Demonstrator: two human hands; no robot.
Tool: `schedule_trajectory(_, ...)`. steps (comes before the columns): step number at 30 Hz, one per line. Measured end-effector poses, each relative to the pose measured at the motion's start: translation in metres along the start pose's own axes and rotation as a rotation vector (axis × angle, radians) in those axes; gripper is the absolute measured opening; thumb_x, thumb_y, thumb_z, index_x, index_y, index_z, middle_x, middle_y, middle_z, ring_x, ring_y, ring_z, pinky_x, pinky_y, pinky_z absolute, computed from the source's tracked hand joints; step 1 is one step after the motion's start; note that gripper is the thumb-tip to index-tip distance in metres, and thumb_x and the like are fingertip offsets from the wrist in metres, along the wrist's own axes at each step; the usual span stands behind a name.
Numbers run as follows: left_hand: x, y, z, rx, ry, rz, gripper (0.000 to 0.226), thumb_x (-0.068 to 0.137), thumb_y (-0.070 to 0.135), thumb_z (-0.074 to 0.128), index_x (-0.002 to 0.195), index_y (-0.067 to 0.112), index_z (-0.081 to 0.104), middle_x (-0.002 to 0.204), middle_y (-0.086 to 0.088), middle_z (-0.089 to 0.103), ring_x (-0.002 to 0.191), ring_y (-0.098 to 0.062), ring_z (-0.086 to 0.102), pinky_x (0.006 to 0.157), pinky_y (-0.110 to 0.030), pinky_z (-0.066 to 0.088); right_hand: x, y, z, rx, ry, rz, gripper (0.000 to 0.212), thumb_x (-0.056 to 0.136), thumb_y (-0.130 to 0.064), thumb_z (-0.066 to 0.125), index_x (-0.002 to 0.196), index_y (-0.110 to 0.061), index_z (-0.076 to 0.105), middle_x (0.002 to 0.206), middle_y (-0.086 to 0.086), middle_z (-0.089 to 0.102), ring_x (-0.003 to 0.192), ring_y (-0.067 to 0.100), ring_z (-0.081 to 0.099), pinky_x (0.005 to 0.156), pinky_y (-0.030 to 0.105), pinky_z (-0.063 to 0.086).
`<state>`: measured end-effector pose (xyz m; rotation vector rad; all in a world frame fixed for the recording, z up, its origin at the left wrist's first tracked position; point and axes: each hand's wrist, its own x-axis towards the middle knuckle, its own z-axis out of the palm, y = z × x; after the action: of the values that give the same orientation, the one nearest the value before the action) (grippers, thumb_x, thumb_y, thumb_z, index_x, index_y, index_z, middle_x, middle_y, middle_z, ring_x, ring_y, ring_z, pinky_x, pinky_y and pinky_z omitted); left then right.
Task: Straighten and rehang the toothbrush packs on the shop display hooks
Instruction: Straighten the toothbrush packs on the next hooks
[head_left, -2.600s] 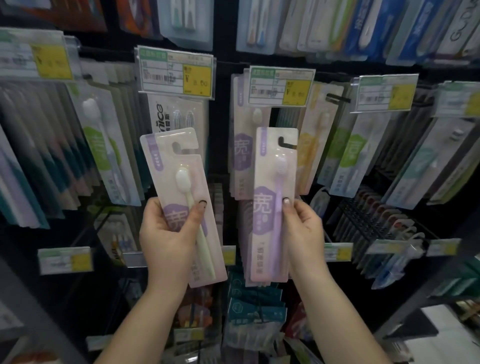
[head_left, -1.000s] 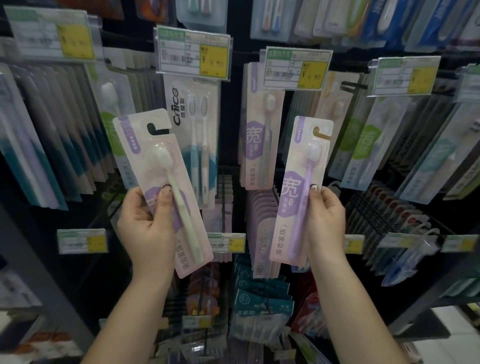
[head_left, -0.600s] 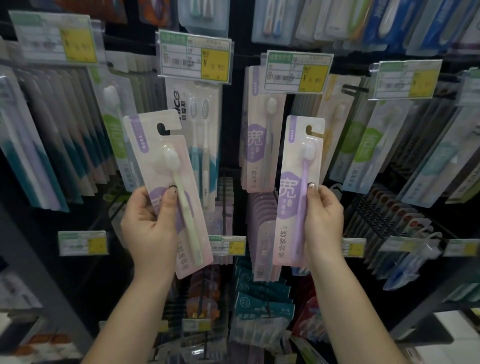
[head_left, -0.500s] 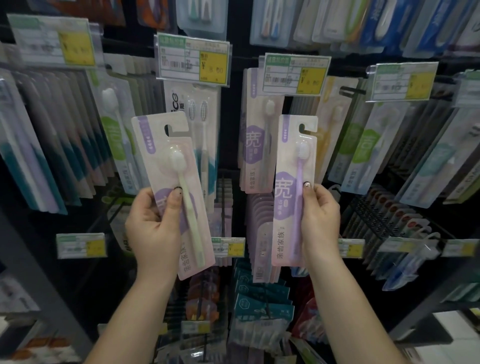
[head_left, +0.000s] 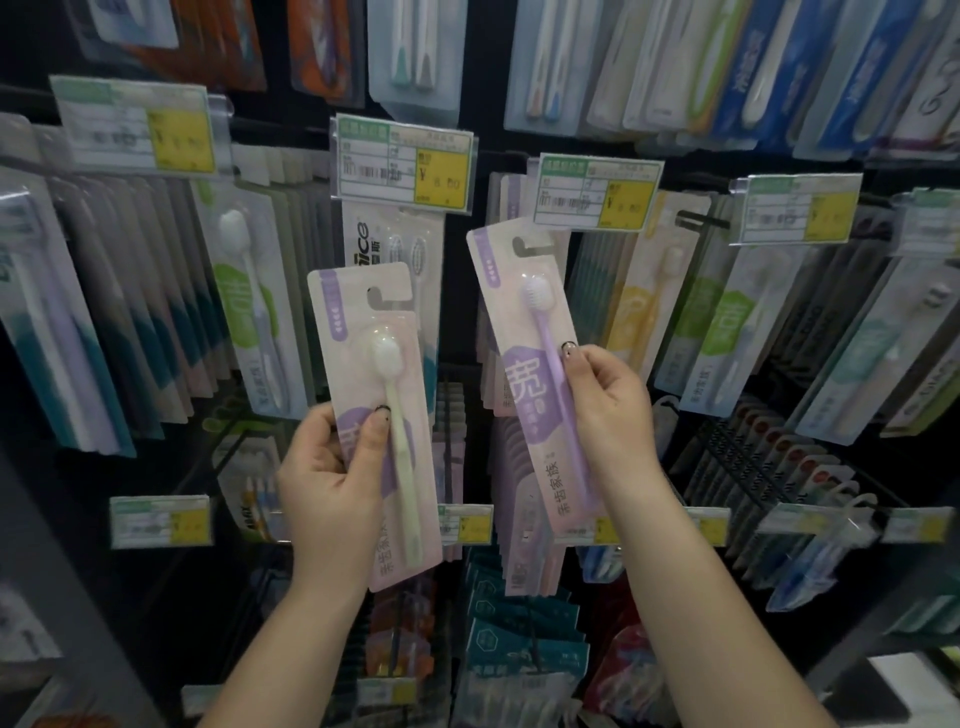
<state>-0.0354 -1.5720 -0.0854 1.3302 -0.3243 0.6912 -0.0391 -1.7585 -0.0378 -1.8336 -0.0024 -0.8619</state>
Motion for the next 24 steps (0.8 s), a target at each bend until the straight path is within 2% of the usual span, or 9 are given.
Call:
schedule_trajectory(4,0.003,0.002,0.001,0.005,-0.016,0.009,0.018,0.085,0.027,0.063,0.073,0.04,0.06,0.063,0.015,0.06,0.056,0.0,0.051,0.054,-0.011,0.042,0.012,-0.006,0.003,-0.012,0.005,-0.015,0.039,0.097,-0.026,0.044,0.07,0.001,0.052,0.063,0.006,0.045,0.058,0.013,0.041,0.053,0.023,0.03)
schedule_trajectory(7,0.005,0.001,0.0,0.007,-0.023,0.01,0.018,0.084,0.027,0.06,0.073,0.04,0.06,0.064,0.016,0.061,0.056,0.0,0.052,0.054,-0.01,0.042,0.02,-0.006,0.004,-0.025,0.034,-0.006,0.041,0.097,-0.025,0.043,0.058,-0.016,0.042,0.055,-0.007,0.038,0.053,0.006,0.034,0.052,0.023,0.026)
schedule_trajectory(10,0.003,0.002,0.0,-0.006,-0.027,0.006,0.015,0.085,0.024,0.061,0.073,0.034,0.058,0.063,0.017,0.061,0.056,0.002,0.052,0.054,-0.009,0.042,0.024,-0.007,0.005,-0.037,0.056,-0.006,0.042,0.097,-0.025,0.043,0.056,-0.02,0.038,0.051,-0.01,0.035,0.049,0.003,0.031,0.049,0.021,0.024)
schedule_trajectory(15,0.001,0.004,0.0,0.005,-0.028,0.003,0.008,0.082,0.023,0.056,0.075,0.023,0.054,0.061,0.019,0.06,0.053,0.003,0.052,0.052,-0.006,0.039,0.022,-0.006,0.006,-0.028,0.079,0.015,0.041,0.098,-0.025,0.043,0.058,-0.016,0.038,0.053,-0.007,0.034,0.049,0.004,0.031,0.049,0.023,0.024)
schedule_trajectory(19,0.001,0.003,-0.002,-0.004,-0.035,0.003,0.012,0.082,0.024,0.057,0.073,0.031,0.056,0.063,0.018,0.061,0.056,0.003,0.053,0.054,-0.007,0.042,0.02,-0.008,0.005,-0.019,0.091,0.029,0.038,0.098,-0.025,0.043,0.062,-0.012,0.041,0.054,-0.003,0.033,0.048,0.005,0.029,0.047,0.02,0.023)
schedule_trajectory(22,0.001,0.002,-0.004,-0.004,-0.034,-0.003,0.015,0.082,0.025,0.057,0.071,0.034,0.058,0.064,0.016,0.061,0.056,0.001,0.053,0.054,-0.008,0.042,0.021,-0.007,0.006,0.036,0.104,0.076,0.041,0.097,-0.028,0.043,0.068,0.002,0.045,0.062,0.01,0.035,0.058,0.017,0.034,0.054,0.026,0.027)
schedule_trajectory(24,0.0,0.001,-0.004,0.005,-0.036,-0.001,0.013,0.082,0.025,0.057,0.072,0.033,0.057,0.063,0.016,0.06,0.056,0.001,0.052,0.053,-0.009,0.042,0.023,-0.006,0.006,0.082,0.114,0.125,0.048,0.093,-0.037,0.044,0.074,0.008,0.045,0.069,0.008,0.043,0.063,0.02,0.037,0.06,0.031,0.029)
